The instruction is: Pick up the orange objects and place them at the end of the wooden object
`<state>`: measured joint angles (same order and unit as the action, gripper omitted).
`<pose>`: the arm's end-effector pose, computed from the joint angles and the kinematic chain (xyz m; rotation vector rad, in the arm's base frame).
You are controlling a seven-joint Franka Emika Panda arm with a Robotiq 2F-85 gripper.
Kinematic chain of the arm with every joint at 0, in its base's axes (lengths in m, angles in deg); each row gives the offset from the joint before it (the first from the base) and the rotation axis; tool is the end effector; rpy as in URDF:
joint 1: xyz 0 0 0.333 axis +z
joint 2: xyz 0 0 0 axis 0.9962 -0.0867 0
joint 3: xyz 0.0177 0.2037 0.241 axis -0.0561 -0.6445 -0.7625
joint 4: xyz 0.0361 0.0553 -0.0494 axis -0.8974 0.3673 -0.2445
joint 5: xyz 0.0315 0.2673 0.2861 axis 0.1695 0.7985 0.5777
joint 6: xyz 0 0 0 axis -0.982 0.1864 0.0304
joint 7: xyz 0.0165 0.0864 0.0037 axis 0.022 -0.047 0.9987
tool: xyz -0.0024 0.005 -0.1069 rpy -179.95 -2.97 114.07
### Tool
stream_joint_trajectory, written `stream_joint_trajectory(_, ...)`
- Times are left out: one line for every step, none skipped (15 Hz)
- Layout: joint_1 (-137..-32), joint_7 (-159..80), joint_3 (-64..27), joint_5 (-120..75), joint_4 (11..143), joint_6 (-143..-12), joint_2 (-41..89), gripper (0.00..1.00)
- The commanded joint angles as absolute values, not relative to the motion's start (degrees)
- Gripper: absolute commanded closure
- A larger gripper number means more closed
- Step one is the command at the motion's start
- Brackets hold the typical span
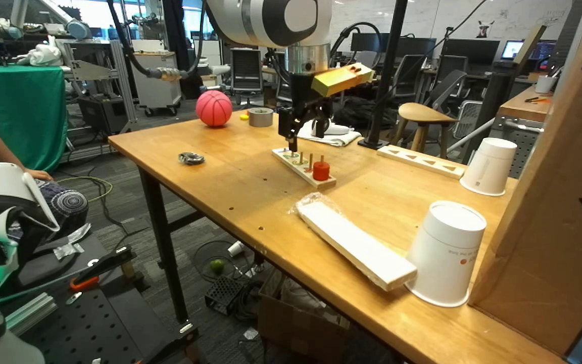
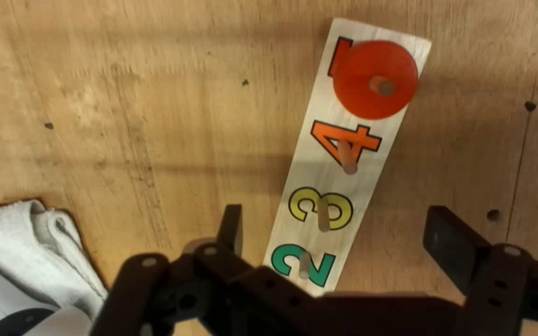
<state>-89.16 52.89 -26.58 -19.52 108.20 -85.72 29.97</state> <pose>0.5757 0.0017 0.3310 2.1878 2.1063 0.1879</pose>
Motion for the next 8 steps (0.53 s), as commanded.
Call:
stream_joint_trajectory(-88.5,53.0,-26.5,-19.1,108.2,-85.7,29.9,0.00)
stream_joint_trajectory(-88.4,53.1,-26.6,-19.0,108.2,-85.8,29.9,0.00)
stream_joint_trajectory(-88.4,53.2,-26.6,-19.0,108.2,-85.9,29.9,0.00)
stream_joint_trajectory(-88.4,53.3,-26.5,-19.0,108.2,-85.9,29.9,0.00)
stream_joint_trajectory(-88.5,53.4,-26.5,-19.0,108.2,-85.9,29.9,0.00)
stream_joint_trajectory(-88.5,53.4,-26.5,-19.0,108.2,-85.9,29.9,0.00)
stream_joint_trajectory(-88.5,53.4,-26.5,-19.0,108.2,-85.9,29.9,0.00)
stream_joint_trajectory(-88.5,53.5,-26.5,-19.0,108.2,-85.9,29.9,0.00)
